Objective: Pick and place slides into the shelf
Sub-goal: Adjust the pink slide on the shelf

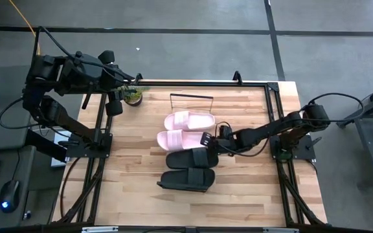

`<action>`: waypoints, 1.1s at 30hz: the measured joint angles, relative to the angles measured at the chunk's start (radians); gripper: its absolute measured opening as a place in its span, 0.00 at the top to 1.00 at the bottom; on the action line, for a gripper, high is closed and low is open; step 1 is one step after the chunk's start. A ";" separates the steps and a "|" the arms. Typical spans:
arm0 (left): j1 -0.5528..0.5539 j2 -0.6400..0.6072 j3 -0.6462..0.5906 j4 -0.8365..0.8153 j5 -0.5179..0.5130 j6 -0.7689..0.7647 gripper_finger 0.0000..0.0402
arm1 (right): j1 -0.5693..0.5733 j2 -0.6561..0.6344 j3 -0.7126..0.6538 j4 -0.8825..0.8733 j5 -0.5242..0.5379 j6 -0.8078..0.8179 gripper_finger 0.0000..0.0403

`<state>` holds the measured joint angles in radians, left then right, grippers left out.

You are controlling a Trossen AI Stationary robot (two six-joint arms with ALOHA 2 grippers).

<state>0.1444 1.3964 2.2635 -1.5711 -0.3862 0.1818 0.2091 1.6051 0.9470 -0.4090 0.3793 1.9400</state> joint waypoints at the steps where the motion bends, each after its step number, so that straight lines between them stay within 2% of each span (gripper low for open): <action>1: 0.000 0.000 0.000 0.000 0.000 0.000 0.58 | 0.001 0.000 0.000 -0.004 0.001 0.001 1.00; 33: 0.000 0.000 0.000 0.000 0.000 -0.018 0.58 | -0.025 -0.011 0.002 -0.118 0.021 0.016 1.00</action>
<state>0.1444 1.3964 2.2635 -1.5710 -0.3859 0.1642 0.1841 1.5936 0.9485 -0.5265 0.4006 1.9560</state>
